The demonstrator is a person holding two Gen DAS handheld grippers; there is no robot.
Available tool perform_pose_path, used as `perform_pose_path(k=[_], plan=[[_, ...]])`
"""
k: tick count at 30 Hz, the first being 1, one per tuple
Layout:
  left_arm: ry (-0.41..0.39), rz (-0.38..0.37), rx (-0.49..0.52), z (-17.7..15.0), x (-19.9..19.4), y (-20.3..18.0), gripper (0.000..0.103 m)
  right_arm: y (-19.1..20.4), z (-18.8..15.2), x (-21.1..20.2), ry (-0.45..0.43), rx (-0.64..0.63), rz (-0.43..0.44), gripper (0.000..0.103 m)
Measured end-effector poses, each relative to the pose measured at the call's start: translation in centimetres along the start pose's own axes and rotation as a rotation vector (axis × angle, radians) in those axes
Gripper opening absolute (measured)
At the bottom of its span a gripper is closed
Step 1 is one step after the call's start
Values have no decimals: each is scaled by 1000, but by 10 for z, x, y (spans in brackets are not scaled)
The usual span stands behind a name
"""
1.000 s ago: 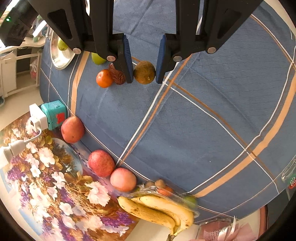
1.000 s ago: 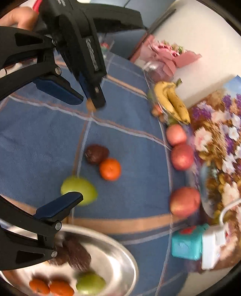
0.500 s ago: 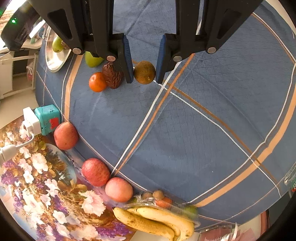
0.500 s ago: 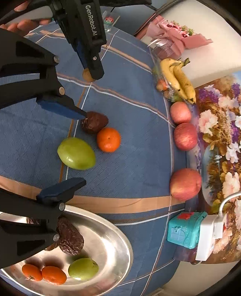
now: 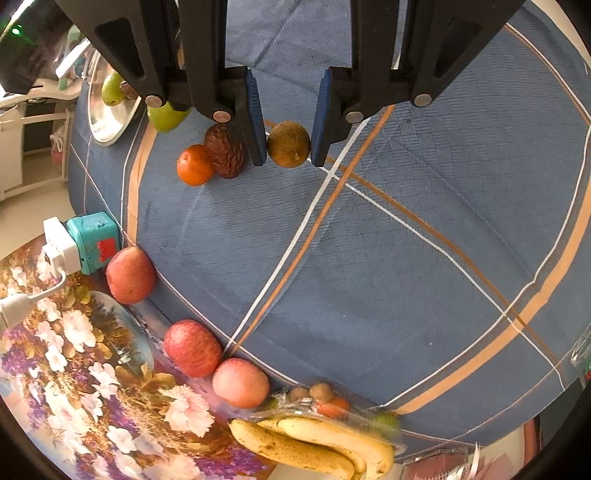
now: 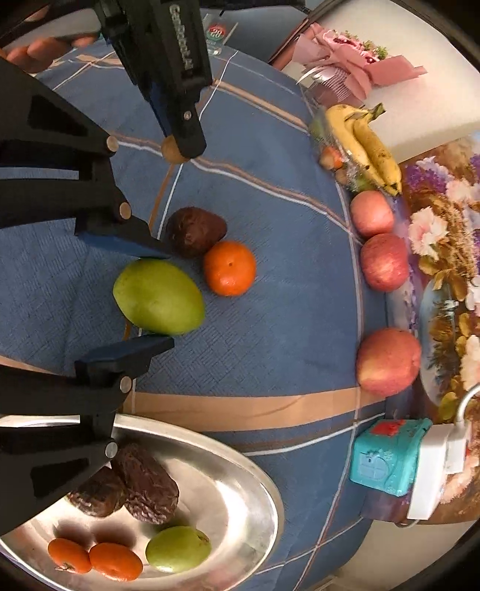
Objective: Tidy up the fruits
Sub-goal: 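Carry the longan and pear over the steel plate and open both tools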
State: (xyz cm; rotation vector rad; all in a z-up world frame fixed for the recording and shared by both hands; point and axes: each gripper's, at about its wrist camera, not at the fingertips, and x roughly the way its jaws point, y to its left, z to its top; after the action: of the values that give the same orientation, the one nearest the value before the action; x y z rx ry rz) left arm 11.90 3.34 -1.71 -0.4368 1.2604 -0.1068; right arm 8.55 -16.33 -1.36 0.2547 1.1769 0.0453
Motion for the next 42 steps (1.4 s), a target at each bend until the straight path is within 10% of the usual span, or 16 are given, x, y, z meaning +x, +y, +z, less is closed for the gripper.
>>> perform_pose_path(k=[16,29,42], plan=[[-58,-8,135,-18,-24,-50,27,-9,-6,-50,-65,47,-10,43],[123,-197,400,-83,1,-145,26,-142,-17,-88,-105,360,-268,43],[169,-185,439,-95,24,-157,27,-152,-25,-90,-94,409,-224,44]])
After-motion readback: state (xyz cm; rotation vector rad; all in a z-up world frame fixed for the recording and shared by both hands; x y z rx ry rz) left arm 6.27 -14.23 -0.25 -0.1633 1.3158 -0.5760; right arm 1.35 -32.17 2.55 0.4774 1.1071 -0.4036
